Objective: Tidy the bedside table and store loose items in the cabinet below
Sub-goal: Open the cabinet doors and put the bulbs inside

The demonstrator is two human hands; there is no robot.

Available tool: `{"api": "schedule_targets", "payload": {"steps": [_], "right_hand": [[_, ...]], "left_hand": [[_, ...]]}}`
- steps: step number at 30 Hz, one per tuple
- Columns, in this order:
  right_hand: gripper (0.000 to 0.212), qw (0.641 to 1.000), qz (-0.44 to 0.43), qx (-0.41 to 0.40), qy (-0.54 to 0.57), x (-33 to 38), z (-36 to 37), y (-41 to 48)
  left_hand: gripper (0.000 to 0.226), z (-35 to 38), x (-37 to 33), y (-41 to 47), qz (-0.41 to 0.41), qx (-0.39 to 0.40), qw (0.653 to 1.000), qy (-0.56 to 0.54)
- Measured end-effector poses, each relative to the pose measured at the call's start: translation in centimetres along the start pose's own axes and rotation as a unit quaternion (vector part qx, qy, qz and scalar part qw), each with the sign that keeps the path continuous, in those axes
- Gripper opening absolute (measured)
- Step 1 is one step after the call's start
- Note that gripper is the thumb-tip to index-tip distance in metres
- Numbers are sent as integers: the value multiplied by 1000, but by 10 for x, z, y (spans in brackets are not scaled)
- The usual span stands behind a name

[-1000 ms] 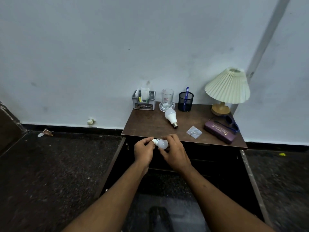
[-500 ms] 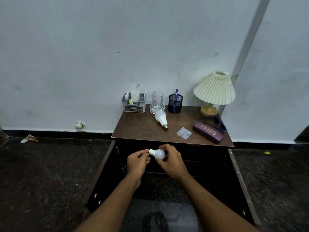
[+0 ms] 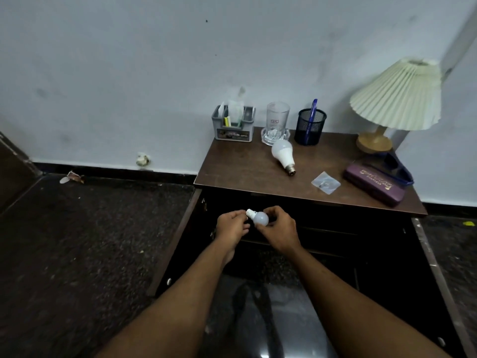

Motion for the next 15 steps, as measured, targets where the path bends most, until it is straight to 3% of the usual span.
{"api": "schedule_targets", "payload": {"steps": [8,15], "right_hand": [[41,997,71,1,13,-1,60,48],[53,982,180,31,-40,11,101,84]], "left_hand": [[17,-13,3,41,-57,-48,992,-98],[13,-17,8,66,-91,-101,988,-71]]}}
Point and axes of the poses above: each hand's wrist, its own y-axis towards the middle knuckle, its own z-axis out of the palm, x = y × z, the point moved 5 cm from there along y, towards the middle knuckle, and after that the axes turned 6 degrees about z, right-handed, at the moved point
